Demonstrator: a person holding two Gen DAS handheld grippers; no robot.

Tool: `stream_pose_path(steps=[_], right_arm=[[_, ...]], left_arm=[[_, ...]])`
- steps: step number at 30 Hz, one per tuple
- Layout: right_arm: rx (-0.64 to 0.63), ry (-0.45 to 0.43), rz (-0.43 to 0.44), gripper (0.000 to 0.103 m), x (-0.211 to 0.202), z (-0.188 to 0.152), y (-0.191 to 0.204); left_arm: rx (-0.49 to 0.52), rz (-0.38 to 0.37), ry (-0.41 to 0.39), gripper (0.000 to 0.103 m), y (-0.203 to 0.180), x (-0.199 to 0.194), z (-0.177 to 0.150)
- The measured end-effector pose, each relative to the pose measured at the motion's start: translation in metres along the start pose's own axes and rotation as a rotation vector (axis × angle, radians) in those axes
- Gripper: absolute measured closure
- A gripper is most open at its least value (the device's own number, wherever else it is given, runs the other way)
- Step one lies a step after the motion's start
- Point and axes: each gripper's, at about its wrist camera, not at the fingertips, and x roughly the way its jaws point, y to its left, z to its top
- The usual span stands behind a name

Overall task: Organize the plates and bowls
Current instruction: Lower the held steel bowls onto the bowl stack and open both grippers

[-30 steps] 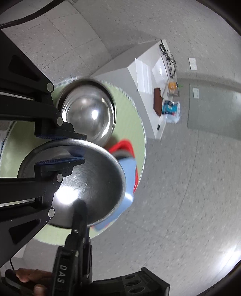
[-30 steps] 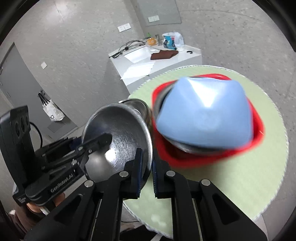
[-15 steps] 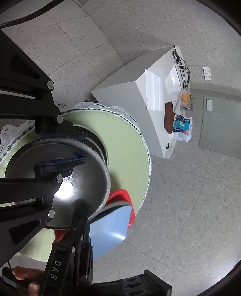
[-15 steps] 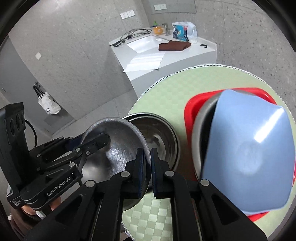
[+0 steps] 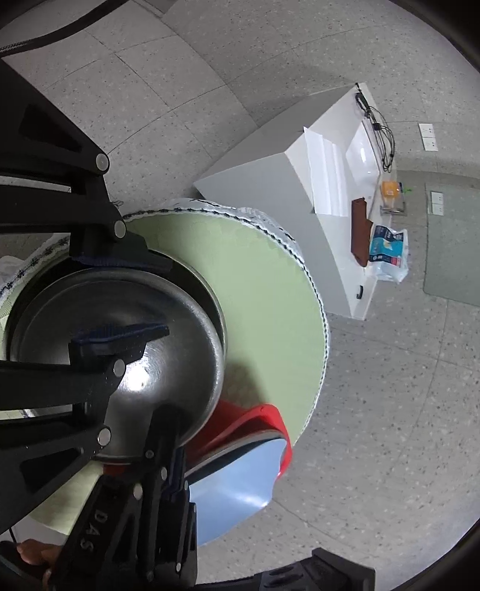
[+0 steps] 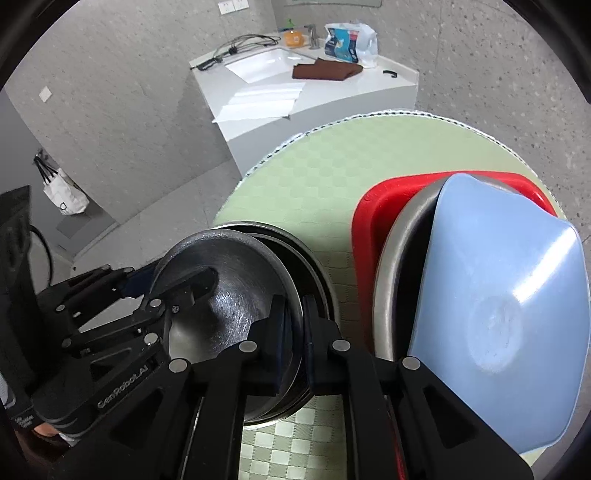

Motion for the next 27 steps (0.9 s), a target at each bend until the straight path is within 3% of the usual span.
stream_pose_path(steps=[5,10,14,17,21,27], right_arm=[[-0.008,-0.015,-0.018,0.091,0.0,-0.002,0.001],[-0.009,-0.029,-0.006,0.087,-0.005,-0.003,0.001],[-0.002,-0.038,0.004,0.085,-0.009,-0.004,0.001],[-0.002,-0.055,0.02,0.077,-0.014,-0.005,0.001],[-0.013,-0.107,-0.02,0.051,-0.027,-0.007,0.004],[0.007,-0.181,-0.018,0.043,-0.058,-0.015,0.006]], left_arm=[[-0.003,-0.013,-0.002,0.061,-0.006,0.003,-0.001],[-0.017,-0.023,-0.035,0.053,-0.004,-0.008,-0.004],[-0.027,0.027,-0.073,0.041,-0.003,-0.021,-0.01],[-0.075,0.049,-0.117,0.031,0.002,-0.035,-0.014],[-0.114,0.084,-0.162,0.023,0.005,-0.054,-0.021],[-0.182,0.149,-0.23,0.007,0.001,-0.086,-0.035]])
